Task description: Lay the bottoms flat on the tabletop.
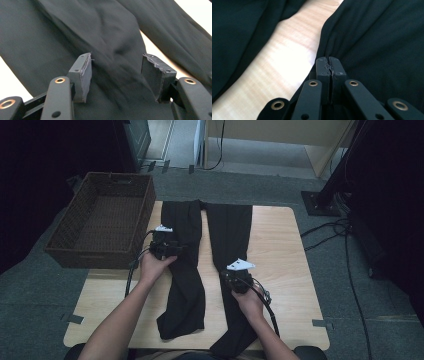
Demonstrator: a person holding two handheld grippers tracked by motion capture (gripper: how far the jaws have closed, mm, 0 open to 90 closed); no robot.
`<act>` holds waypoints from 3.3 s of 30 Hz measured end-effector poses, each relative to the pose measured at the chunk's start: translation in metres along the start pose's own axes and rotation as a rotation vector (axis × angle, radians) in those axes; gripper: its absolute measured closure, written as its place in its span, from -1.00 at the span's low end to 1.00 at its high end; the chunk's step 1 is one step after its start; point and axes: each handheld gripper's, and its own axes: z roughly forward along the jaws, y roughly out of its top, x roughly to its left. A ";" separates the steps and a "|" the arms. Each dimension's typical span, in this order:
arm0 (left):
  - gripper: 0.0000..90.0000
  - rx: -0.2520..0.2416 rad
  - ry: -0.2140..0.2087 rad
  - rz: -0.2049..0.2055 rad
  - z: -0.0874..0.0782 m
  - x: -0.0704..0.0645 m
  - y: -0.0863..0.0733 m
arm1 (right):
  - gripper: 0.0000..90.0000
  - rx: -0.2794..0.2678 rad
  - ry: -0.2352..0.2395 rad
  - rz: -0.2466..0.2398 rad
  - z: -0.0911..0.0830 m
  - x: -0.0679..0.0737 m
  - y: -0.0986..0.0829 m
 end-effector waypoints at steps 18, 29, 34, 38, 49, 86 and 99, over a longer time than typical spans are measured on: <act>0.99 0.028 -0.003 0.072 0.017 -0.003 -0.003 | 0.96 0.042 0.023 -0.041 -0.033 0.035 -0.026; 1.00 0.074 -0.028 0.235 -0.036 -0.025 -0.047 | 0.52 0.018 0.029 0.008 -0.036 0.022 -0.024; 0.99 0.112 -0.055 0.245 -0.042 -0.029 -0.057 | 0.26 -0.046 -0.004 -0.016 -0.029 0.009 -0.004; 0.99 0.115 -0.046 0.252 -0.043 -0.029 -0.061 | 0.14 -0.088 -0.029 0.028 -0.014 -0.015 0.018; 0.98 -0.032 -0.100 0.216 -0.063 -0.035 -0.052 | 0.05 -0.039 -0.041 0.076 0.032 -0.034 0.041; 1.00 0.094 -0.107 0.116 -0.044 -0.029 -0.023 | 0.93 0.007 -0.105 0.031 0.030 -0.025 0.029; 1.00 -0.024 -0.143 0.271 -0.081 -0.078 0.066 | 0.93 0.004 -0.105 0.024 0.031 -0.025 0.029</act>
